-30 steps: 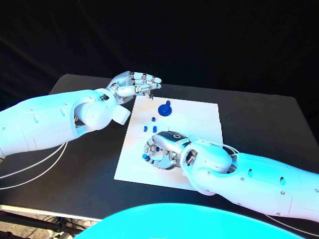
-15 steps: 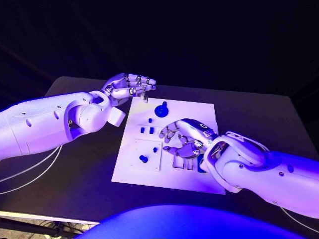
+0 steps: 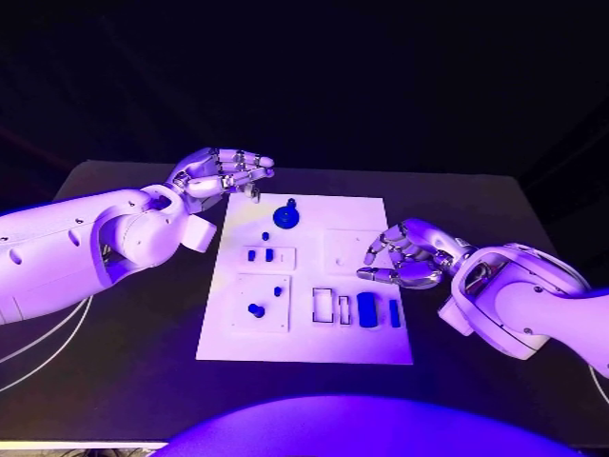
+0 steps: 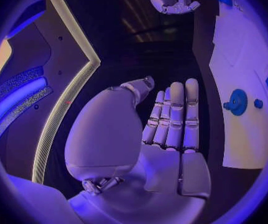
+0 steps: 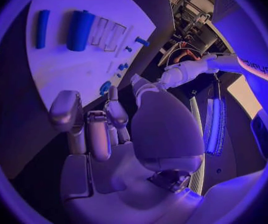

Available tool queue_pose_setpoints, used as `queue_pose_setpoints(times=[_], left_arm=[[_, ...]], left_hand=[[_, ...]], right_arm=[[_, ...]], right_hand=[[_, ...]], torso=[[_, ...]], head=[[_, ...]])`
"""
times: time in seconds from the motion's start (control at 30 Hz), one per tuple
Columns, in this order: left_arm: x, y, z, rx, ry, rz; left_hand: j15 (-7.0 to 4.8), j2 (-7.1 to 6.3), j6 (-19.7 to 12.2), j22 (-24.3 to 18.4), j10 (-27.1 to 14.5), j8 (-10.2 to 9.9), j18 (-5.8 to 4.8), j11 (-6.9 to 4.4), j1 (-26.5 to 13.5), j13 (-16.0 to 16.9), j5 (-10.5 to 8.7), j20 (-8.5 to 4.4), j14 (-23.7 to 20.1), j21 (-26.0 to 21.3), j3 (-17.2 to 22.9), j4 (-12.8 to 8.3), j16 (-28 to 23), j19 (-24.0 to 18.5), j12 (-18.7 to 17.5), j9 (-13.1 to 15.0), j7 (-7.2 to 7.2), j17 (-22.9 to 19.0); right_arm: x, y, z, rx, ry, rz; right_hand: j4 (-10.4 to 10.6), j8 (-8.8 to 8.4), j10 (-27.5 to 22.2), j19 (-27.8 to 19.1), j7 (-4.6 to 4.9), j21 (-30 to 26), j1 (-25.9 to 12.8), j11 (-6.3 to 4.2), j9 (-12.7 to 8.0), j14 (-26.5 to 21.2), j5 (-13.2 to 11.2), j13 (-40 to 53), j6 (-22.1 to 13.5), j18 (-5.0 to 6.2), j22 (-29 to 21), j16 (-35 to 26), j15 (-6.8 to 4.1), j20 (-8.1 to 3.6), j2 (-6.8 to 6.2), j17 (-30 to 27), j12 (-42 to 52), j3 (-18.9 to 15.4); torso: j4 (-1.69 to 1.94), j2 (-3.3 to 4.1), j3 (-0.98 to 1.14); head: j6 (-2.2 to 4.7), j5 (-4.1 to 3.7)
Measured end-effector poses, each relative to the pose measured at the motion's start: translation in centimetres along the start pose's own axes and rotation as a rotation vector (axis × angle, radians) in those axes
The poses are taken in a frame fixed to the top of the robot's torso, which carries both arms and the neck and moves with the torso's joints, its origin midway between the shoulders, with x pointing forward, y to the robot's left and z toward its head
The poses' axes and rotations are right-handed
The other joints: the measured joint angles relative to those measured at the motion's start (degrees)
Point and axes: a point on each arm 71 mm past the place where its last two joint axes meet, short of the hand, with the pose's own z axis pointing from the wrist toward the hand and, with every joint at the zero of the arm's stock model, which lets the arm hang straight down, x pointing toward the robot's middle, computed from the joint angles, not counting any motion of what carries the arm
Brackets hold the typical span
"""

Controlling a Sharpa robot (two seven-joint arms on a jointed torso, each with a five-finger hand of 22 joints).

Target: Assemble the parts on the task board

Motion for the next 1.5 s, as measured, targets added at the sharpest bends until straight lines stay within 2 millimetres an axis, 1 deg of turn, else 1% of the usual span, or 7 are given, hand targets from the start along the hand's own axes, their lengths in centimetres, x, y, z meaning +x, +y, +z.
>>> queue_pose_setpoints(times=[0.23, 0.37, 0.5, 0.97, 1.07, 1.17, 1.5], left_arm=[[0.1, 0.0, -0.1, 0.005, 0.001, -0.007], [0.2, 0.0, -0.1, 0.008, 0.003, -0.011], [0.3, -0.1, -0.1, 0.011, 0.005, -0.015], [0.4, -0.1, -0.2, 0.014, 0.006, -0.02], [0.4, -0.1, -0.2, 0.013, 0.006, -0.021], [0.4, -0.1, -0.2, 0.013, 0.006, -0.022], [0.3, -0.1, -0.3, 0.012, 0.005, -0.025]], left_hand=[[0.0, 0.42, 0.0, -0.3, 0.0, 0.0, 0.01, 0.0, -0.5, 0.0, 0.0, 0.18, 0.0, -0.7, -0.9, 0.9, 0.0, 0.2, 0.3, -0.1, 0.0, 0.0], [0.0, 0.16, 0.0, -0.4, 0.0, 0.0, 0.01, 0.0, -0.7, 0.0, 0.0, 0.21, 0.0, -0.7, -1.4, 1.1, 0.0, 0.2, 0.3, -0.1, 0.0, 0.0], [0.0, 0.15, 0.0, -0.5, 0.0, 0.0, 0.01, 0.0, -0.7, 0.0, 0.0, 0.21, 0.0, -0.9, -1.8, 1.4, 0.0, 0.2, 0.3, -0.1, 0.0, 0.0], [0.0, 0.12, 0.0, -0.7, -0.2, 0.0, 0.01, -0.21, -1.2, 0.1, 0.0, 0.21, 0.0, -1.2, -2.5, 1.8, 0.0, 0.2, 0.5, -0.1, 0.0, 0.0], [0.0, 0.8, 0.0, -1.0, -0.2, 0.0, 0.01, -0.21, -1.9, 0.2, 0.0, 0.42, 0.0, -1.7, -3.4, 2.8, 0.0, 0.4, 0.8, -0.1, 0.02, 0.0], [0.0, 0.57, -0.4, -1.4, -0.6, 0.0, 0.01, -0.21, -2.4, 0.2, 0.0, 0.25, 0.0, -2.2, -4.7, 4.0, 0.0, 0.7, 1.1, -0.2, 0.0, 0.0], [0.0, 0.8, -0.4, -1.7, -0.6, 0.0, 0.01, -0.21, -2.7, 0.4, 0.0, 0.42, 0.0, -2.4, -5.8, 4.8, 0.0, 0.8, 1.3, -0.2, 0.0, 0.0]], right_arm=[[0.6, -2.0, -0.9, 0.118, 0.022, 0.004], [1.3, -2.6, -1.1, 0.167, 0.037, -0.006], [2.2, -3.1, -1.0, 0.206, 0.05, -0.02], [4.0, -3.4, 0.0, 0.256, 0.078, -0.07], [4.5, -3.5, 0.2, 0.264, 0.093, -0.08], [5.0, -3.4, 0.3, 0.266, 0.109, -0.09], [6.1, -3.3, 0.7, 0.272, 0.153, -0.136]], right_hand=[[0.1, 2.0, 1.9, 0.0, 0.03, -0.7, -0.7, -0.23, 0.2, -0.1, 0.0, 5.8, -0.2, 0.0, 0.0, 0.4, -0.31, 0.0, 0.67, 0.0, 3.6, -5.6], [0.1, 2.94, 2.3, 0.0, -0.09, -0.7, 0.2, -0.22, 0.2, 0.0, 0.0, 7.2, -0.5, 0.0, 0.5, 0.6, -0.39, 0.0, 1.6, 0.0, 4.1, -10.4], [0.1, 3.38, 2.3, 0.1, -0.09, -0.7, 0.5, -0.22, 0.2, 0.0, 0.0, 7.5, -0.5, 0.0, 0.8, 0.8, -0.39, -0.15, 1.8, 0.0, 4.1, -12.9], [0.2, 4.26, 2.3, 0.2, -0.3, -0.3, -0.6, -0.22, 0.1, 0.0, 0.3, 7.6, -0.3, 0.01, 1.1, 0.8, -0.39, -0.21, 3.32, 0.0, 4.1, -15.5], [0.2, 4.49, 2.3, 0.2, -0.3, -0.7, -0.9, -0.22, 0.1, 0.0, 0.3, 7.7, -0.3, 0.01, 1.0, 0.8, -0.39, -0.21, 3.63, 0.0, 4.1, -15.6], [0.2, 4.49, 2.3, 0.2, -0.3, -0.7, -0.9, -0.22, 0.1, 0.0, 0.3, 7.8, -0.3, 0.01, 1.0, 0.8, -0.39, -0.21, 3.63, 0.0, 4.1, -15.6], [0.2, 4.93, 2.5, 0.2, -0.51, -0.7, -1.4, -0.43, 0.0, 0.0, 0.3, 8.2, -0.1, 0.01, 1.1, 0.8, -0.39, -0.21, 4.15, 0.0, 4.1, -16.8]], torso=[[-0.2, -0.15, 0.01], [-0.23, -0.16, 0.02], [-0.16, -0.13, 0.0], [0.0, -0.06, -0.09], [0.0, -0.06, -0.09], [-0.02, -0.07, -0.05], [-0.01, -0.07, -0.07]], head=[[-0.31, -1.41], [-0.43, -1.88], [-0.52, -2.19], [-0.53, -2.7], [-0.53, -2.74], [-0.53, -2.66], [-0.53, -2.44]])
